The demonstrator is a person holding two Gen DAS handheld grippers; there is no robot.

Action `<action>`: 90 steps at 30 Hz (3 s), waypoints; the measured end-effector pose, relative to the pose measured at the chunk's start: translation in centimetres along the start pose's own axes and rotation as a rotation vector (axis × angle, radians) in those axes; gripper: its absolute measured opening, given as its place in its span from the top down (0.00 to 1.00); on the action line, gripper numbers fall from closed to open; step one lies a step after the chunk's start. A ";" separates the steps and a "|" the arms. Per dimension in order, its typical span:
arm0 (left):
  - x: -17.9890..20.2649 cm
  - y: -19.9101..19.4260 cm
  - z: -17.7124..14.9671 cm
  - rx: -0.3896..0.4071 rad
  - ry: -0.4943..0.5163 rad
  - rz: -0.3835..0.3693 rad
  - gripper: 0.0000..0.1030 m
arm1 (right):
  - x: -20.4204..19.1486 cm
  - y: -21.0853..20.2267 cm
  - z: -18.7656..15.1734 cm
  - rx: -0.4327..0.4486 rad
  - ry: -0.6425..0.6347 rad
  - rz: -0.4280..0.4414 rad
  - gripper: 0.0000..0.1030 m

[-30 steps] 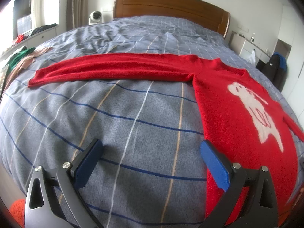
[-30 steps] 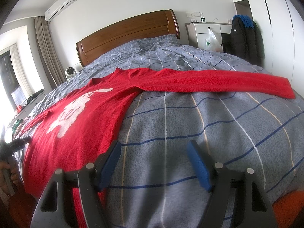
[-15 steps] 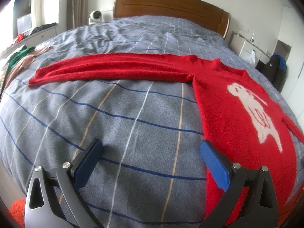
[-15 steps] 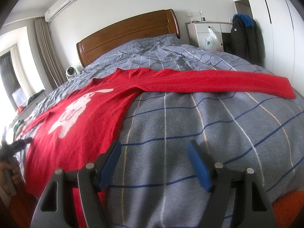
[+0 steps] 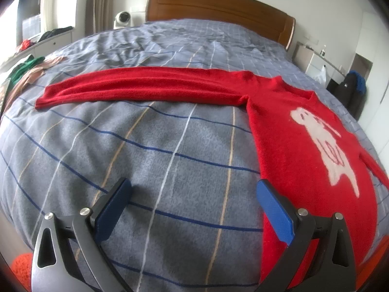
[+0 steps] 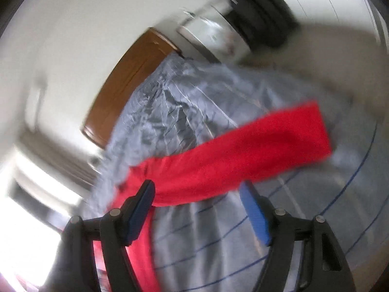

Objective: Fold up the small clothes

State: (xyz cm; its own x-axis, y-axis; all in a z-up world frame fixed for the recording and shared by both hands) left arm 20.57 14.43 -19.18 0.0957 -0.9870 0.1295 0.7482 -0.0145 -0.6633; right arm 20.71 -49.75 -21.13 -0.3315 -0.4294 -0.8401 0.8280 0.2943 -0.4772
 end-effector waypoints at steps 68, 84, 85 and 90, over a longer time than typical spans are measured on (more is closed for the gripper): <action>0.4 0.2 -0.4 0.006 0.021 0.049 0.00 | -6.5 11.3 -7.0 -0.134 -0.616 -0.124 0.31; 0.5 0.4 -0.8 0.006 0.042 0.076 0.00 | -3.9 11.6 -6.1 -0.081 -0.486 -0.092 0.27; 0.5 0.4 -0.8 0.005 0.045 0.078 0.00 | -4.0 11.7 -6.2 -0.080 -0.492 -0.095 0.27; 0.5 -0.2 -0.6 -0.015 0.048 0.060 0.00 | -4.1 12.0 -6.5 -0.079 -0.504 -0.099 0.25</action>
State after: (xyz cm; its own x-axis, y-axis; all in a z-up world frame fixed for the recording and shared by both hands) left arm 20.07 13.84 -19.47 0.1082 -0.9927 0.0534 0.7322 0.0432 -0.6798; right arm 29.08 -38.89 -25.13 -0.1318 -0.8106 -0.5706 0.7606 0.2864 -0.5826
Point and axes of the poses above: each gripper's, at about its wrist camera, not at the fingertips, and y roughly the way its jaws point, x to its right, z to its top, the point moved 7 cm from there along y, roughly the way its jaws point, and after that the axes turned 3 degrees about y, right-handed, at the moved point
